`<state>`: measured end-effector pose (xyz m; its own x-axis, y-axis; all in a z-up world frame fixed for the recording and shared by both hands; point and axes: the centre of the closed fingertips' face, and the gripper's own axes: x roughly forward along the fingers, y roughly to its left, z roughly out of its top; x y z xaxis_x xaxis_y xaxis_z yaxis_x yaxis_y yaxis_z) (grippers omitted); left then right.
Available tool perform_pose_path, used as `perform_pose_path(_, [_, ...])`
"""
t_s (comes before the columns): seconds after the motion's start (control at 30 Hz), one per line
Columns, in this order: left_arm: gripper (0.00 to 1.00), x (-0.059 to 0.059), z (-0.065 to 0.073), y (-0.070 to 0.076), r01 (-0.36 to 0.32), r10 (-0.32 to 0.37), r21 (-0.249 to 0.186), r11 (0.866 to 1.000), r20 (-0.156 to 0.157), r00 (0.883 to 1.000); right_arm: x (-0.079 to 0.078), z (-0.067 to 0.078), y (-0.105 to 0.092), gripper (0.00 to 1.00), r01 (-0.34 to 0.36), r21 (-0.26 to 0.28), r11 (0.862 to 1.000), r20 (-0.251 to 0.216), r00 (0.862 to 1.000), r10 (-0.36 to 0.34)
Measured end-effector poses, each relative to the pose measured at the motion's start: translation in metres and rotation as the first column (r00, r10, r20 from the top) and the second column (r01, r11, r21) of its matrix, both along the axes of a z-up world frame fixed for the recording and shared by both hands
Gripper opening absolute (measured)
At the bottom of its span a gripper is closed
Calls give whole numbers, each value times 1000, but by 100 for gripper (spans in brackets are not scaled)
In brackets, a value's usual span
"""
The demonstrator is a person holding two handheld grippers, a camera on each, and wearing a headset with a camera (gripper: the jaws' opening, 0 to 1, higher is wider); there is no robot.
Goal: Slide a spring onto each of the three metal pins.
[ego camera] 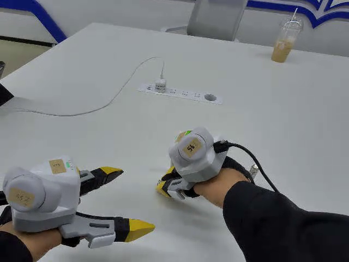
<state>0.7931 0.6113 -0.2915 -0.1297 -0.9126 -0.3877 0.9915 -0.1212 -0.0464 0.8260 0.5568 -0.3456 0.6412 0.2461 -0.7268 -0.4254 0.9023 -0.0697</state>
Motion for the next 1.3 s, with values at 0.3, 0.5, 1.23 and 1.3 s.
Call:
perform_pose_path(0.3, [82, 2, 0, 2, -7, 7, -1, 1000, -2, 1000, 1, -3, 1, 12, -3, 3, 1000, -12, 1000, 4])
perform_pose_path(0.5, [82, 1, 1, 2, -8, 8, -1, 1000, -1, 1000, -2, 3, 0, 12, 14, 22, 1000, 3, 1000, -14])
perform_pose_path(1.23, [82, -5, 6, -3, 13, -13, -7, 1000, 8, 1000, -11, 33, -7, 12, 62, 62, 996, 89, 994, -67])
perform_pose_path(1.3, [82, -5, 6, -3, 14, -14, -7, 1000, 8, 1000, -13, 33, -8, 12, 66, 66, 996, 93, 993, -72])
